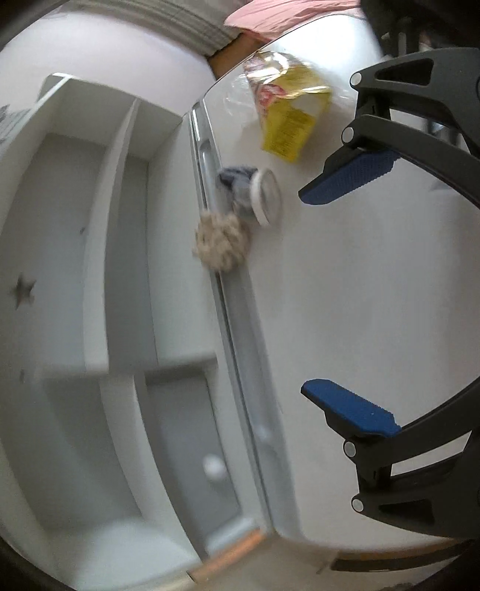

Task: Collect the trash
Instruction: 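Grasp the white tube with the right tool while the left tool grasps the white tape roll, then carry the tube and tape roll over the bin and open both tools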

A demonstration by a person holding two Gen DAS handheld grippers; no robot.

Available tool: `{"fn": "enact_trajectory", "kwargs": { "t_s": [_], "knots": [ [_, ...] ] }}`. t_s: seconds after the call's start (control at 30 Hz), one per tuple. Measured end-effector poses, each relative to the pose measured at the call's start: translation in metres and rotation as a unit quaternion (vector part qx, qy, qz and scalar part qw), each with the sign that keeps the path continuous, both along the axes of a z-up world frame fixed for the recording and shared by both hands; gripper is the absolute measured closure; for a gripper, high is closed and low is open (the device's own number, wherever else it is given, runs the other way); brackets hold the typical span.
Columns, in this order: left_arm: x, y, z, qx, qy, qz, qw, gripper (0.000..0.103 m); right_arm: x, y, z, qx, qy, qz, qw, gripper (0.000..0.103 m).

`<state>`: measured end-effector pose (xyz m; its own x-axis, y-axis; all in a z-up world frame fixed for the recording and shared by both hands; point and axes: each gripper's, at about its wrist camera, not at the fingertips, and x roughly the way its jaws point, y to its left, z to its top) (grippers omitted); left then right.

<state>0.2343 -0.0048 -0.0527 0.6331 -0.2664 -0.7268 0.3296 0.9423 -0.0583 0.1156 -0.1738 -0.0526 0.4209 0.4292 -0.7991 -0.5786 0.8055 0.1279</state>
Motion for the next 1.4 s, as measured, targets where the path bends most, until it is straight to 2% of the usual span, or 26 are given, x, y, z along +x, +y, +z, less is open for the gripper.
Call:
{"fn": "enact_trajectory", "kwargs": {
  "t_s": [0.23,0.37,0.57,0.63,0.67,0.7,0.73,0.87,1.0,1.1,1.2,1.33,1.4],
  "knots": [
    [0.036,-0.065,-0.024,-0.010,0.038,-0.020,0.9990,0.011,-0.017,-0.061,-0.005,0.020,0.020,-0.066,0.997,0.086],
    [0.045,-0.083,-0.031,-0.005,0.048,-0.021,0.9986,0.011,-0.015,-0.071,-0.008,0.027,0.025,-0.075,0.997,0.086],
    [0.051,-0.089,-0.039,-0.002,0.057,-0.012,0.9983,0.011,-0.009,-0.072,-0.011,0.033,0.028,-0.075,0.996,0.086],
    [0.051,-0.087,-0.040,-0.013,0.064,-0.010,0.9978,0.022,-0.009,-0.074,-0.011,0.036,0.027,-0.076,0.996,0.086],
    [0.050,-0.087,-0.040,-0.023,0.074,-0.013,0.9969,0.038,-0.010,-0.075,-0.010,0.037,0.026,-0.077,0.996,0.086],
    [0.050,-0.087,-0.040,-0.025,0.077,-0.013,0.9966,0.046,-0.011,-0.076,-0.008,0.038,0.024,-0.078,0.996,0.086],
    [0.047,-0.086,-0.039,-0.017,0.073,-0.007,0.9971,0.047,-0.013,-0.072,-0.007,0.040,0.023,-0.080,0.996,0.086],
    [0.032,-0.083,-0.031,-0.011,0.067,-0.006,0.9977,0.047,-0.026,-0.071,-0.003,0.046,0.013,-0.089,0.995,0.086],
    [0.005,-0.069,-0.013,-0.003,0.039,-0.001,0.9992,0.047,-0.036,-0.072,0.004,0.049,0.003,-0.098,0.994,0.086],
    [-0.012,-0.054,0.000,0.010,0.015,0.020,0.9996,0.047,-0.043,-0.077,0.006,0.051,-0.004,-0.109,0.993,0.086],
    [-0.032,-0.046,0.011,0.009,0.007,0.018,0.9998,0.047,-0.053,-0.086,0.011,0.053,-0.014,-0.128,0.990,0.086],
    [-0.069,-0.061,0.022,-0.003,0.002,0.000,1.0000,0.047,-0.073,-0.119,0.019,0.057,-0.031,-0.172,0.983,0.086],
    [-0.090,-0.083,0.024,-0.013,0.003,-0.027,0.9995,0.047,-0.086,-0.148,0.019,0.062,-0.039,-0.208,0.975,0.086]
  ]
}}
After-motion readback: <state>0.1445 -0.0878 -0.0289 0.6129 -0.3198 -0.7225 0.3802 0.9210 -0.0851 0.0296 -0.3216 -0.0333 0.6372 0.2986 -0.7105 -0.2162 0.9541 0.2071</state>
